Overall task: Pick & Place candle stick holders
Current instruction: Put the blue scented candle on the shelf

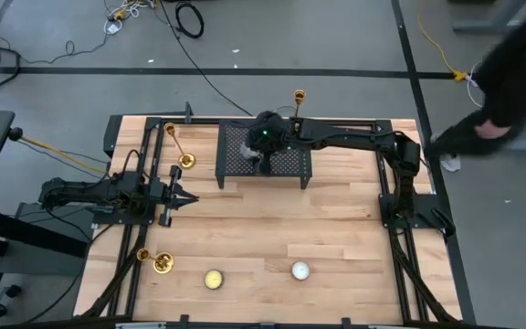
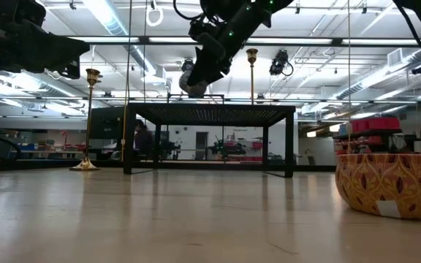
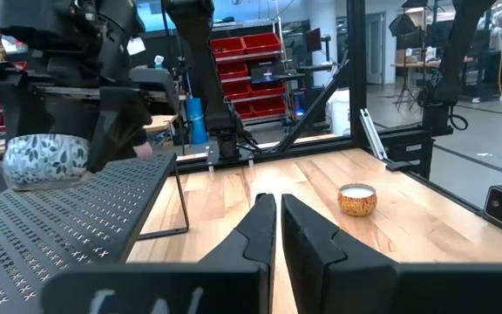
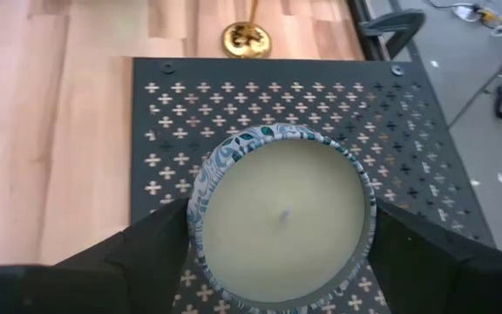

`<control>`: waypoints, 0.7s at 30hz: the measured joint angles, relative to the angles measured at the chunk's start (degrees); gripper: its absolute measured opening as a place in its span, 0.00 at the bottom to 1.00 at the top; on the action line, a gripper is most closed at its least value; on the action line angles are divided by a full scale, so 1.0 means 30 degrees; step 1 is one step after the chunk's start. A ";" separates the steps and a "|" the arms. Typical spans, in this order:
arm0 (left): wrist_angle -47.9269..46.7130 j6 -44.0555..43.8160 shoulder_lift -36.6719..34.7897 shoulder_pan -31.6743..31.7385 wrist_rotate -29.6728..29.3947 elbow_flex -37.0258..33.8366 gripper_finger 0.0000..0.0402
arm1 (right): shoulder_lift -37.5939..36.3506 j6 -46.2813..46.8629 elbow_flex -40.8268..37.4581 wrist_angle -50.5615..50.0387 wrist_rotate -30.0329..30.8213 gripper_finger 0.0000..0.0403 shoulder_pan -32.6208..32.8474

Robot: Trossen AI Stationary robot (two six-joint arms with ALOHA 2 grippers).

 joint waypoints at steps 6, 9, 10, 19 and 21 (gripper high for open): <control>0.0005 0.0001 0.0000 0.0005 0.0000 -0.0007 0.06 | 0.0000 -0.0177 0.0000 -0.0177 -0.0442 0.77 -0.0020; 0.0006 0.0006 0.0000 0.0006 0.0000 0.0000 0.06 | 0.0000 -0.0187 -0.0004 -0.0213 -0.0449 0.77 -0.0020; 0.0000 0.0007 0.0000 0.0007 0.0000 0.0001 0.06 | 0.0111 -0.0246 -0.0003 -0.0191 -0.0444 0.77 -0.0020; -0.0001 0.0001 0.0000 0.0007 0.0000 -0.0005 0.06 | 0.0692 -0.0611 -0.0036 -0.0306 0.0076 0.77 0.0031; 0.0006 0.0002 -0.0004 0.0001 -0.0004 -0.0003 0.06 | 0.0692 -0.0722 -0.0036 -0.0335 0.0076 0.77 -0.0016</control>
